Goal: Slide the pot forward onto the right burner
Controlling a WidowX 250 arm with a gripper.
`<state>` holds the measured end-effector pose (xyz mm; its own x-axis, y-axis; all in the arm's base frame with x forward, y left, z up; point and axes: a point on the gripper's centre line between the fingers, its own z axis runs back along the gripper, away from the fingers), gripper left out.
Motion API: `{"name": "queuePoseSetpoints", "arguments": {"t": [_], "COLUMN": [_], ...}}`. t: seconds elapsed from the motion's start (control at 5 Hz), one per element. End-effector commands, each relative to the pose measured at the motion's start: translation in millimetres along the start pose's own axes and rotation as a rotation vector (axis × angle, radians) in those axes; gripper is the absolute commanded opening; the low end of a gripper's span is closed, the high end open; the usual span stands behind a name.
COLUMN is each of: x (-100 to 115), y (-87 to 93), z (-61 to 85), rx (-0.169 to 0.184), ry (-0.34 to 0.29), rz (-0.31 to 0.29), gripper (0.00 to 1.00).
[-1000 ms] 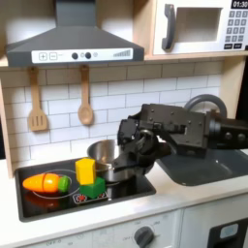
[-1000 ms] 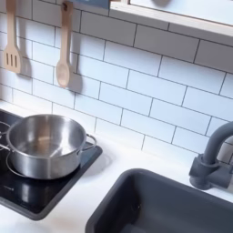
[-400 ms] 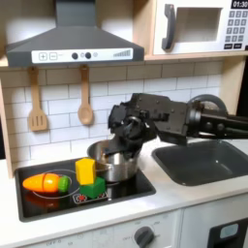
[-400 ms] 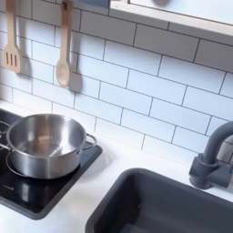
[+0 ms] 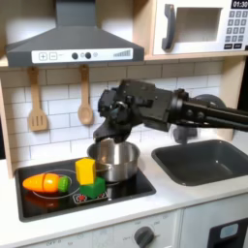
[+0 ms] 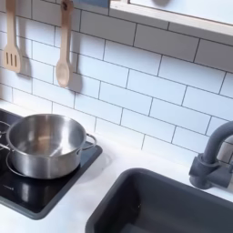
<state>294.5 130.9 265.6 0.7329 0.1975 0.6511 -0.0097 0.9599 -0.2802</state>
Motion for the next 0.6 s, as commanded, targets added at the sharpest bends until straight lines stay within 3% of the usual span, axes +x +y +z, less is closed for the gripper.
{"name": "queuePoseSetpoints", "arguments": {"t": [0.0,0.4], "x": [34,51], "y": [-3.9,-14.6], "z": [10.0,24.1], "rx": [-0.017,-0.060], "ry": [-0.042,-0.079], "rz": [0.034,0.029], "gripper": [0.00,0.00]}}
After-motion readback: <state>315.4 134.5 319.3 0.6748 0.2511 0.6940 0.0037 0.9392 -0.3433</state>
